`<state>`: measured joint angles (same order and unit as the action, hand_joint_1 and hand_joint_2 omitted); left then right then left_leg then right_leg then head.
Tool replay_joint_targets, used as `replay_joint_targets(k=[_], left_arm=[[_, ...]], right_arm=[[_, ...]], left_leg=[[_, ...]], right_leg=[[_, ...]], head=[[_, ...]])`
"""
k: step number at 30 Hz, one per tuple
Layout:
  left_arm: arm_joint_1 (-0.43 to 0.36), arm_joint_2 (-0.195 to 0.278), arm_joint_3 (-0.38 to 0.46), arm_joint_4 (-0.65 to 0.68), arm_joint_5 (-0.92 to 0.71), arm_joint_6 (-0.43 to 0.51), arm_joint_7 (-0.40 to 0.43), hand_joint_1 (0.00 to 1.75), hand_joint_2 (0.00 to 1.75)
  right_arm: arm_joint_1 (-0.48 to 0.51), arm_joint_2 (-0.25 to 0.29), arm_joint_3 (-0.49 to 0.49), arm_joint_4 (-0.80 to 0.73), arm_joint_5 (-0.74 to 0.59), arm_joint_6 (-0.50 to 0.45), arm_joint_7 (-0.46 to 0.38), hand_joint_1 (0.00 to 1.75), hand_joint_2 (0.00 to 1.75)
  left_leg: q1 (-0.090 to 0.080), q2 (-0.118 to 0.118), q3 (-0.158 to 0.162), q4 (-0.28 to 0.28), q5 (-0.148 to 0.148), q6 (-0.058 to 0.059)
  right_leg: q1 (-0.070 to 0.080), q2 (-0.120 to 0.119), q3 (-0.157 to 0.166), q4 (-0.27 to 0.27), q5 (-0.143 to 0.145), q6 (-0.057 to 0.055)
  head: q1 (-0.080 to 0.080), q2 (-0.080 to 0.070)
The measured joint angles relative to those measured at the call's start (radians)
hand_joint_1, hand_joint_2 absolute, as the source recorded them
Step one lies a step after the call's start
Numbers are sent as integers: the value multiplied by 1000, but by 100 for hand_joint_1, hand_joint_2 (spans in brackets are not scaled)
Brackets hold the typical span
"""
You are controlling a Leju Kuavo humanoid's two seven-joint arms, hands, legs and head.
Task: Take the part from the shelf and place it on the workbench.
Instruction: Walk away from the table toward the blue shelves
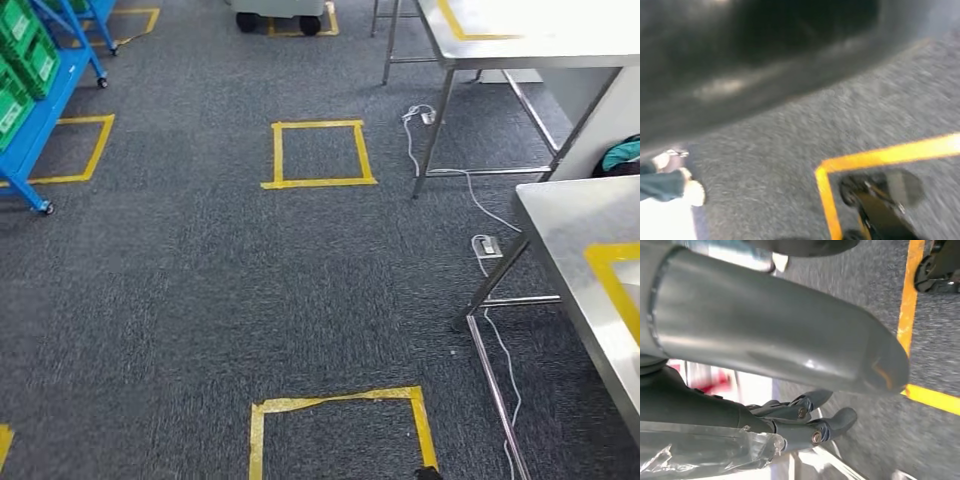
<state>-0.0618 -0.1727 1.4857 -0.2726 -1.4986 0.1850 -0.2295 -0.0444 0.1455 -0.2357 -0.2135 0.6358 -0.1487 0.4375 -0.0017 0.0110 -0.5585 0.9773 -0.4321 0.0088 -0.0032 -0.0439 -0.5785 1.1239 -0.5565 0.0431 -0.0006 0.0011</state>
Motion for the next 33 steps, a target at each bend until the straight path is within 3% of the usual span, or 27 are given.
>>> replay_joint_targets(k=[2, 3, 4, 6, 8, 10, 11, 12, 13, 14, 16, 18, 19, 21, 23, 25, 27, 28, 29, 31, 33], left_arm=[[3, 8, -29, 2, -35, -45, -37, 0, 0], [9, 15, -57, 4, -50, -64, -50, 0, 0], [16, 24, -95, 6, -59, -78, -60, 0, 0], [32, 46, -192, 12, -66, -98, -70, 0, 0], [41, 70, -293, 18, -69, -108, -71, 0, 0], [48, 92, -381, 22, -71, -109, -71, 0, 0], [52, 100, -417, 25, -71, -109, -70, 0, 0], [57, 108, -448, 29, -71, -109, -71, 0, 0], [60, 114, -474, 32, -71, -109, -73, 0, 0], [61, 119, -496, 36, -71, -109, -77, 0, 0], [59, 125, -535, 42, -72, -109, -87, 0, 0], [57, 130, -565, 46, -72, -109, -93, 0, 0], [59, 133, -576, 48, -72, -109, -95, 0, 0], [64, 141, -596, 51, -72, -110, -100, 0, 0], [63, 147, -616, 54, -72, -112, -106, 0, 0], [60, 151, -632, 56, -71, -112, -111, 0, 0], [61, 155, -643, 59, -71, -112, -113, 0, 0], [64, 156, -647, 60, -71, -112, -114, 0, 0], [65, 159, -650, 61, -71, -112, -114, 0, 0], [64, 162, -655, 62, -71, -112, -115, 0, 0], [62, 164, -658, 64, -71, -112, -116, 0, 0]], right_arm=[[6, -8, 13, 0, 50, 29, -2, 0, 0], [8, -12, 26, 1, 79, 46, -3, 0, 0], [8, -18, 41, 1, 109, 63, -3, 0, 0], [4, -32, 78, 1, 162, 95, -3, 0, 0], [0, -47, 113, 1, 202, 125, -5, 0, 0], [-5, -61, 147, 2, 235, 152, -13, 0, 0], [-6, -68, 164, 2, 249, 163, -17, 0, 0], [-8, -75, 179, 2, 262, 171, -18, 0, 0], [-7, -81, 194, 2, 272, 177, -15, 0, 0], [-6, -85, 206, 2, 280, 182, -11, 0, 0], [0, -91, 227, 2, 291, 189, -4, 0, 0], [5, -94, 242, 2, 296, 194, -4, 0, 0], [6, -95, 249, 2, 298, 196, -4, 0, 0], [4, -95, 259, 2, 304, 199, -4, 0, 0], [2, -96, 270, 2, 309, 203, -4, 0, 0], [0, -98, 279, 2, 312, 205, -4, 0, 0], [-3, -99, 284, 1, 314, 204, -4, 0, 0], [-6, -100, 287, 1, 314, 204, -4, 0, 0], [-7, -101, 289, 1, 314, 203, -4, 0, 0], [-5, -103, 293, 0, 315, 203, -7, 0, 0], [-1, -103, 295, 1, 315, 204, -11, 0, 0]], left_leg=[[1, -28, -2, 0, 1, 5], [1, -42, -2, 1, 2, 5], [1, -57, -1, 1, 2, 5], [3, -86, 1, 2, 2, 2], [2, -113, -2, 6, 3, -8], [3, -136, -11, 7, 7, -21], [6, -147, -15, 5, 12, -28], [7, -146, -18, 5, 13, -34], [7, -126, -25, 14, 6, -40], [6, -98, -39, 41, -13, -43], [4, -40, -93, 154, -75, -48], [5, -26, -150, 273, -120, -51], [5, -24, -158, 292, -117, -52], [5, -13, -118, 218, -64, -51], [2, 39, -47, 87, -12, -46], [-2, 70, -15, 21, 1, -35], [-4, 47, -16, 14, 1, -22], [-2, 35, -15, 12, 2, -17], [0, 23, -15, 10, 5, -10], [4, -3, -16, 9, 9, 1], [4, -32, -18, 9, 10, 5]], right_leg=[[-1, 35, -62, 130, -56, 4], [-1, 40, -83, 169, -64, 4], [-1, 42, -88, 172, -52, 4], [-6, 56, -46, 71, 17, 4], [-14, 102, 8, -52, 66, 4], [-17, 125, 30, -94, 70, -2], [-16, 115, 32, -96, 72, -9], [-14, 103, 35, -98, 75, -16], [-14, 91, 35, -100, 78, -24], [-13, 78, 36, -103, 80, -32], [-9, 48, 36, -106, 81, -42], [-6, 15, 35, -106, 79, -45], [-6, 0, 35, -106, 78, -46], [-6, -24, 37, -106, 76, -45], [-1, -45, 41, -103, 70, -38], [6, -68, 45, -102, 63, -27], [7, -89, 52, -104, 58, -17], [5, -78, 52, -98, 51, -11], [2, -53, 44, -76, 35, -6], [-2, 14, -6, 34, -23, 2], [-3, 39, -69, 160, -72, 4]], head=[[4, 0], [5, 0], [5, 0], [5, 0], [5, 0], [5, 0], [5, 0], [5, 0], [2, 0], [-1, 0], [-9, 0], [-9, 0], [-9, 0], [-10, 0], [-12, 0], [-12, 0], [-11, 0], [-10, 0], [-7, 0], [-2, 0], [1, 0]])
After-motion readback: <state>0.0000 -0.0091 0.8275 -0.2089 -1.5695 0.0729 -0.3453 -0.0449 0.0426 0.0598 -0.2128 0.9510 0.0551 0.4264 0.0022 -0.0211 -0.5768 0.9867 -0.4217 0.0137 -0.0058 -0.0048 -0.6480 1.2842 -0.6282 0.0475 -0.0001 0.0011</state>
